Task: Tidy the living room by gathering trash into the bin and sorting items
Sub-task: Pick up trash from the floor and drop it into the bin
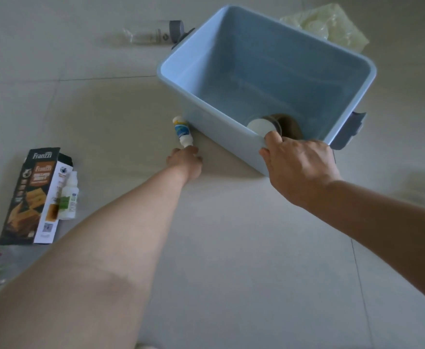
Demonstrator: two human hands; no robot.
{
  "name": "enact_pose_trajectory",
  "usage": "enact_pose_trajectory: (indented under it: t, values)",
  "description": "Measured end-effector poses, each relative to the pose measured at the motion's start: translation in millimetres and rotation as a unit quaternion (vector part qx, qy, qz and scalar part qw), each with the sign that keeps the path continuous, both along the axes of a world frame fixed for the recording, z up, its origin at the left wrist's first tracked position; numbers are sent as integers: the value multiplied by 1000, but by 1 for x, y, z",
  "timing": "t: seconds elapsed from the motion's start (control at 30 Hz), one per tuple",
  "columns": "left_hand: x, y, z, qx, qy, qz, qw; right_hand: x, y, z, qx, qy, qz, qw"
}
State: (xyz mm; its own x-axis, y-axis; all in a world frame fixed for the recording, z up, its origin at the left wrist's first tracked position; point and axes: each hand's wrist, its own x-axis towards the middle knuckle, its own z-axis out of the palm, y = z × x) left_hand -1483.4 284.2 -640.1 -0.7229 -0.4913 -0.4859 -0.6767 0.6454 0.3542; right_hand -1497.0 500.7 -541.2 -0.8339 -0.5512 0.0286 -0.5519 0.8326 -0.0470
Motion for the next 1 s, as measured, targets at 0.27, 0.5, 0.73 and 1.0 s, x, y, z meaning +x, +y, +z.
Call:
enact_pose_trajectory:
  t: [0.27, 0.5, 0.73, 1.0]
  values:
    - [19, -22, 13, -136, 55, 77, 986, 3, -2, 5, 19, -8, 0, 1000]
    - [28, -47, 35, -145, 137, 163, 966, 2, -1, 5, 10, -12, 2, 1000]
    - [29, -64, 72, -140, 289, 280, 905, 3, -3, 3, -13, -20, -1, 1000]
    - [18, -50, 110, -128, 477, 281, 823, 3, -7, 10, 12, -32, -5, 999]
